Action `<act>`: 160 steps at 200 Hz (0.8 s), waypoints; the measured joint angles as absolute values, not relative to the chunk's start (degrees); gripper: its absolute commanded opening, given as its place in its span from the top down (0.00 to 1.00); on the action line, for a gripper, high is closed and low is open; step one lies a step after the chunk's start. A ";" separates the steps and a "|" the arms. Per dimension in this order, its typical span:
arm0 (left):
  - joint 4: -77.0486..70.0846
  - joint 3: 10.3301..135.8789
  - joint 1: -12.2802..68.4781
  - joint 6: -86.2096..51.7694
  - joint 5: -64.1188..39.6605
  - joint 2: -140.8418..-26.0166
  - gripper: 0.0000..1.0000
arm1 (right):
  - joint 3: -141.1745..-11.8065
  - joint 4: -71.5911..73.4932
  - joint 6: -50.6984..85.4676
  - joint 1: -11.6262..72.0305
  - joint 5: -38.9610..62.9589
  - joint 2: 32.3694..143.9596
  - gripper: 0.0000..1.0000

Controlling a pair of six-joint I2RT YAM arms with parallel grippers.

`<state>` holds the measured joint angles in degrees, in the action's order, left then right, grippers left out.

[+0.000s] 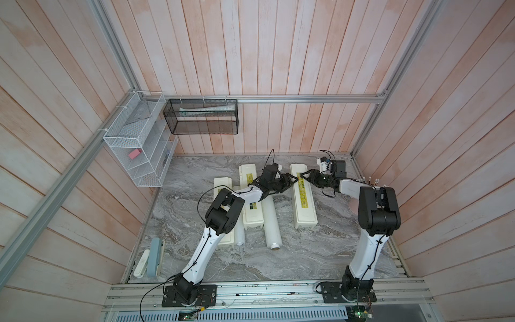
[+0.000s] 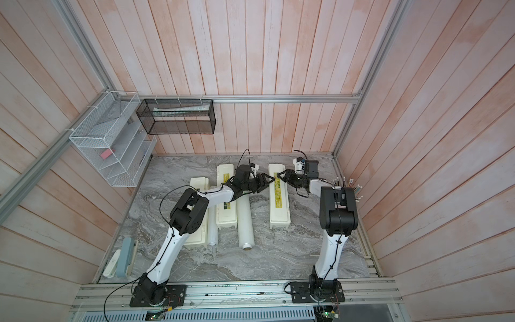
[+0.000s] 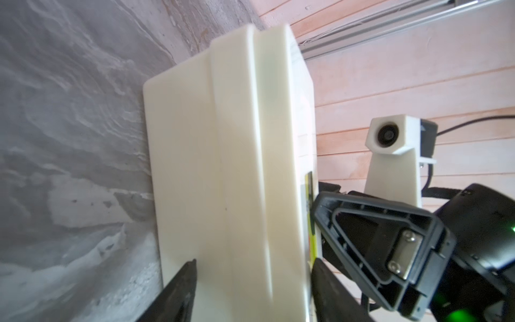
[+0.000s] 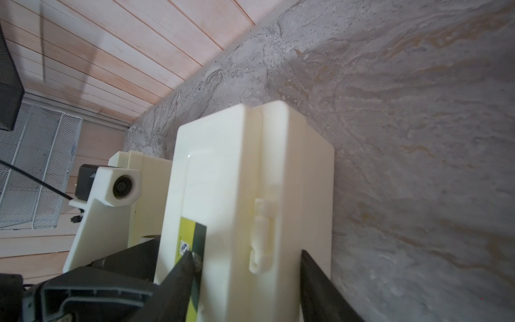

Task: Put plastic wrap rolls into dispensers
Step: Close the lid on the plastic wrap cutting box.

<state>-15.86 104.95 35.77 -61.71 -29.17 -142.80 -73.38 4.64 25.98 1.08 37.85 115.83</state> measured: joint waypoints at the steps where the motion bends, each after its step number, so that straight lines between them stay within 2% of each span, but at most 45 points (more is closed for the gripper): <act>1: -15.86 104.99 35.77 -61.80 -29.17 -142.80 0.44 | -73.49 4.47 25.96 1.08 37.85 115.87 0.42; 9: -15.90 105.14 35.62 -62.24 -29.30 -142.80 0.43 | -74.17 3.81 25.91 1.08 37.85 116.18 0.41; 21: -15.99 105.21 35.35 -62.57 -29.61 -142.85 0.33 | -75.09 3.14 25.89 1.17 37.82 116.60 0.35; 39: -15.68 105.21 35.35 -63.18 -30.02 -142.98 0.24 | -75.18 2.76 25.26 1.72 37.06 116.57 0.30; 54: -15.29 105.21 35.48 -62.87 -30.41 -143.00 0.15 | -75.18 1.91 25.06 2.20 35.40 116.03 0.21; 104: -13.69 104.79 36.07 -59.81 -31.33 -139.70 0.07 | -74.72 -5.80 22.57 2.87 26.92 109.21 0.10; 131: -12.40 103.94 36.67 -57.60 -31.57 -134.47 0.00 | -72.71 -8.51 21.32 3.18 22.83 101.54 0.09; 160: -12.93 100.66 37.58 -56.01 -31.77 -127.20 0.00 | -68.95 -11.09 20.16 5.08 18.17 93.73 0.10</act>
<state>-12.93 100.66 37.58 -56.01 -31.77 -127.20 -68.95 -11.09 20.16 5.08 18.17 93.73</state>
